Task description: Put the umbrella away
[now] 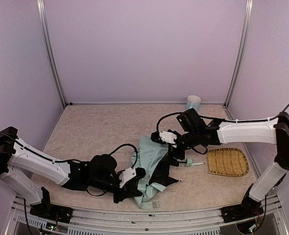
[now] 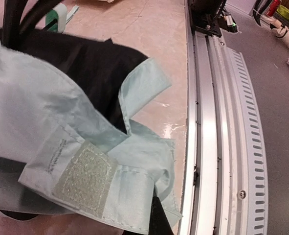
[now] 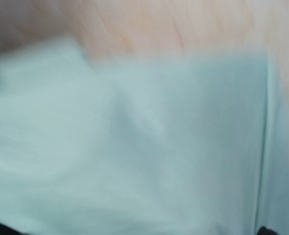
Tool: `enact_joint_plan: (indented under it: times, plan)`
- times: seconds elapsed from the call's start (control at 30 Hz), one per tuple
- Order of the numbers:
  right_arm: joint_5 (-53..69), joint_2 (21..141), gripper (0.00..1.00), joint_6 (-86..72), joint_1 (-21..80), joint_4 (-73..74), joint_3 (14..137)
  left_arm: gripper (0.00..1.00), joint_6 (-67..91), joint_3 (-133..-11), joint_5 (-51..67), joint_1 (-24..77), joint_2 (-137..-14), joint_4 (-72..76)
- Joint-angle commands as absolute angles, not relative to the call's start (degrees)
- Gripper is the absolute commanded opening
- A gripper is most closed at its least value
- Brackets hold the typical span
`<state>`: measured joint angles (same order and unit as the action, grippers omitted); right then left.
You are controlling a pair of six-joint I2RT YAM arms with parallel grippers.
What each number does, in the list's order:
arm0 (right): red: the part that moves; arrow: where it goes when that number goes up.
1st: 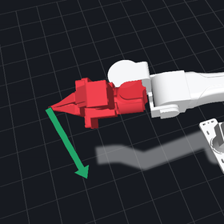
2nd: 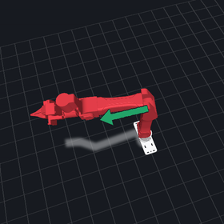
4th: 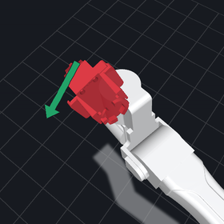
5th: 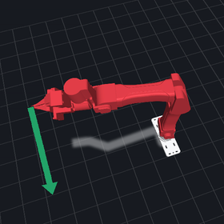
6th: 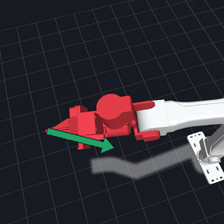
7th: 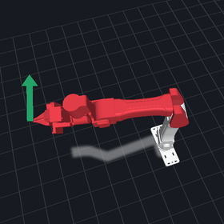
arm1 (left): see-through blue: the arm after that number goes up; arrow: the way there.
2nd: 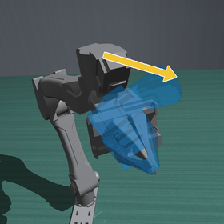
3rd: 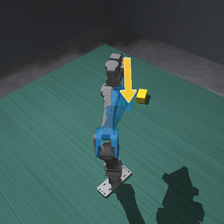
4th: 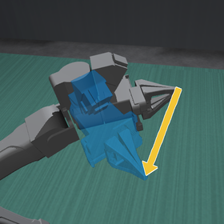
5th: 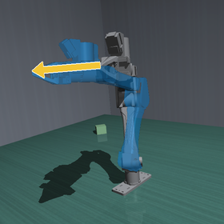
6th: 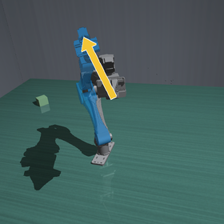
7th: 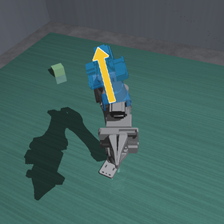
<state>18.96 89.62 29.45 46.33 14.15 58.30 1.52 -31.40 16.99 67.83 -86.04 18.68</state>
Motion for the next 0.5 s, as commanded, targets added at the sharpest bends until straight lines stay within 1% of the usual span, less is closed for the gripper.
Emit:
enact_joint_plan:
  times: [0.0, 0.13, 0.2, 0.27, 0.47]
  plan:
    - [18.31, 98.64, 1.0, 33.77, 45.77, 18.72, 61.8, 0.0, 1.31, -31.83, 19.1, 69.66, -83.23, 15.23]
    - [17.63, 107.63, 1.0, 33.64, 46.52, 20.11, 66.24, 0.0, 1.98, -31.85, 19.97, 72.1, -82.42, 13.59]
    - [16.48, 111.28, 0.97, 33.07, 46.57, 19.32, 67.19, 0.0, 2.02, -32.09, 20.34, 72.78, -82.74, 12.68]
    - [15.21, 113.89, 0.87, 32.33, 46.47, 19.04, 67.75, 0.0, 2.1, -32.02, 20.42, 72.83, -82.73, 11.99]
    - [12.0, 117.89, 0.48, 30.89, 46.45, 20.31, 68.19, 0.0, 1.64, -30.68, 20.09, 72.77, -80.11, 10.05]
